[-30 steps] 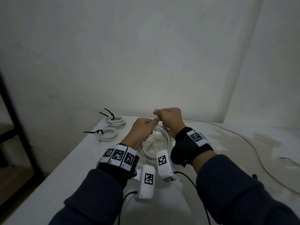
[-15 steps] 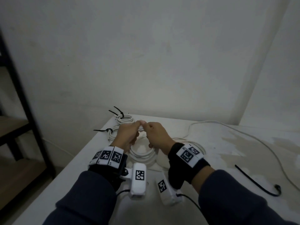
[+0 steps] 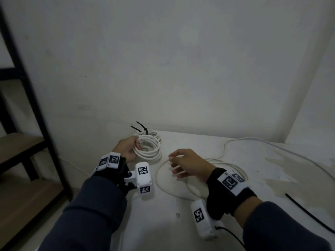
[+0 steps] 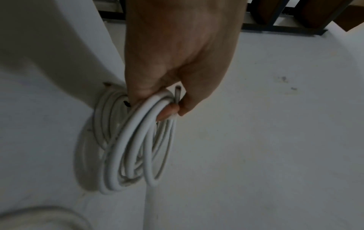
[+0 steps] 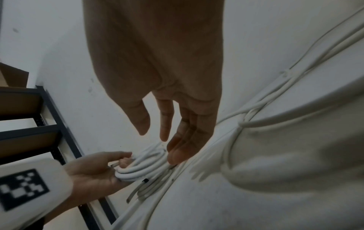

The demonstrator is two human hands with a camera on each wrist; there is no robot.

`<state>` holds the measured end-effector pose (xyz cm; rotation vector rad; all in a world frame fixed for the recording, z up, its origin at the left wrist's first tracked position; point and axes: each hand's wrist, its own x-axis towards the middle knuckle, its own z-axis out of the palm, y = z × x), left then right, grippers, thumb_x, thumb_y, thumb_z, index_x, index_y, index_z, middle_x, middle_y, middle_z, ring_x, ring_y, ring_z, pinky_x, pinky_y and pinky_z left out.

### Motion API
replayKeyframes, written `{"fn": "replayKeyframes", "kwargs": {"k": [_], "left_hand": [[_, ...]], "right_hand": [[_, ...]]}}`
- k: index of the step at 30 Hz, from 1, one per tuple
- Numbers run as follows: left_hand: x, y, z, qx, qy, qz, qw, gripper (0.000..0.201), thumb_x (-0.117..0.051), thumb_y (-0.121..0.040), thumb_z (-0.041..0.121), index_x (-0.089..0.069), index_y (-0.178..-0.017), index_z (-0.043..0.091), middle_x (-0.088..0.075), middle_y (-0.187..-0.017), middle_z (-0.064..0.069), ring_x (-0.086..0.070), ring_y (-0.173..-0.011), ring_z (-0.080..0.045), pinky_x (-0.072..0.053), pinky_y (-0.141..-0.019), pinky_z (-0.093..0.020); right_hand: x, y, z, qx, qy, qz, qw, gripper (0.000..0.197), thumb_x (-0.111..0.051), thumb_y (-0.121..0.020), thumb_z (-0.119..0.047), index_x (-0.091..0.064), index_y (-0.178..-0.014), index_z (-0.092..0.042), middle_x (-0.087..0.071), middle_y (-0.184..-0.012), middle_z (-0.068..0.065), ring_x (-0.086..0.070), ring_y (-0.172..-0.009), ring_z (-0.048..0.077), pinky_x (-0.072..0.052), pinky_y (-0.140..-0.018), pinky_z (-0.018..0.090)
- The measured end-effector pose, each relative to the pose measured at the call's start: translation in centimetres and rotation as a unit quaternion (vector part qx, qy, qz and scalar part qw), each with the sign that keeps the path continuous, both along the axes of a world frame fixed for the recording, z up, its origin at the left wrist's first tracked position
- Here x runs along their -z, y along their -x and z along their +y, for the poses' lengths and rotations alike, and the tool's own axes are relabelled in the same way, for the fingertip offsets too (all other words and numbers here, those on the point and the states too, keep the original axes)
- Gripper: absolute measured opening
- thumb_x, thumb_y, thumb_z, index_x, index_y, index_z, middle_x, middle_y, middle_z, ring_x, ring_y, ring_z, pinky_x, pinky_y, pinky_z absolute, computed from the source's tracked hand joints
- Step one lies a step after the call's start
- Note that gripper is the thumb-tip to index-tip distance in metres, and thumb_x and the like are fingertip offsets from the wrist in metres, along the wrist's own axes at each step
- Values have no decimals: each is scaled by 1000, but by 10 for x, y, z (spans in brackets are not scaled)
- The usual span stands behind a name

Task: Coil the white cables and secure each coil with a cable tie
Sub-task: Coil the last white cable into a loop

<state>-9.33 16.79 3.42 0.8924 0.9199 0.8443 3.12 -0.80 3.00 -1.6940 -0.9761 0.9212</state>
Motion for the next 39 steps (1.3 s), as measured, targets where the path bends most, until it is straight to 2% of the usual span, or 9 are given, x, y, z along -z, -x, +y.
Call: {"fn": "replayKeyframes", "kwargs": {"k": [3, 7, 13, 20, 27, 32, 35, 37, 39], "left_hand": [[7, -8, 9, 26, -118, 194, 974, 17, -45, -81, -13, -58, -71, -12, -53, -61, -20, -58, -63, -31, -46, -56, -27], [14, -8, 14, 18, -318, 416, 852, 23, -54, -88, 4, -63, -68, -2, -61, -71, -17, -62, -96, -39, -39, -74, -33], [15, -4, 15, 31, -282, 562, 777, 40, -65, -84, 34, -57, -116, 12, -43, -132, -18, -39, -123, -38, -33, -99, -39], [24, 5, 16, 39, -301, 516, 801, 32, -69, -82, 23, -66, -107, 4, -66, -112, -19, -62, -102, -35, -44, -76, -30], [17, 11, 4, 66, -237, 485, 840, 92, -68, -79, 52, -26, -139, -4, -39, -140, -25, -42, -127, -38, -40, -99, -41], [-3, 7, -32, 46, -332, 529, 780, 61, -60, -88, 40, -41, -131, 0, -41, -135, -24, -40, -124, -38, -37, -98, -39], [-3, -5, -59, 208, -337, 492, 775, 35, -58, -92, 31, -58, -104, -1, -65, -98, -17, -64, -96, -34, -48, -72, -28], [-4, -8, -80, 291, -301, 509, 752, 36, -62, -90, 32, -54, -107, 1, -63, -93, -12, -63, -71, -24, -48, -62, -25], [-3, -10, -90, 303, -309, 552, 713, 45, -69, -86, 26, -52, -116, -2, -63, -100, -12, -64, -76, -20, -51, -66, -27]], "right_hand": [[2, -13, -6, 1, 9, -3, 1000, 9, -57, -95, -21, -62, -91, -15, -59, -81, 7, -59, -64, 18, -51, -55, 25], [5, -27, -10, 8, 24, -9, 1000, 12, -58, -95, -20, -64, -89, -11, -59, -80, 7, -60, -64, 18, -51, -53, 25], [6, -30, -6, 2, 30, -10, 999, 12, -60, -93, -18, -66, -89, -8, -60, -80, 8, -59, -64, 19, -51, -54, 26], [5, -29, -5, -16, 39, -10, 999, 15, -56, -94, -15, -67, -85, -9, -60, -81, 9, -60, -66, 21, -50, -55, 26], [5, -36, -9, 23, 103, -186, 977, 16, -65, -90, -21, -65, -79, -10, -60, -73, 5, -54, -61, 15, -46, -55, 23], [-6, -40, -30, -21, 254, -375, 891, 41, -77, -73, -49, -55, -72, -14, -59, -76, 2, -57, -76, 21, -40, -58, 24], [-9, -33, -46, -74, 290, -372, 879, 46, -80, -68, -51, -62, -78, -10, -60, -74, 1, -54, -67, 19, -40, -54, 23], [-8, -30, -51, -77, 272, -343, 896, 39, -82, -70, -40, -62, -84, -10, -62, -80, 7, -55, -69, 22, -45, -60, 26], [-5, -26, -54, -84, 243, -318, 913, 27, -81, -72, -26, -61, -82, -13, -60, -78, 8, -54, -69, 21, -45, -60, 25]]}}
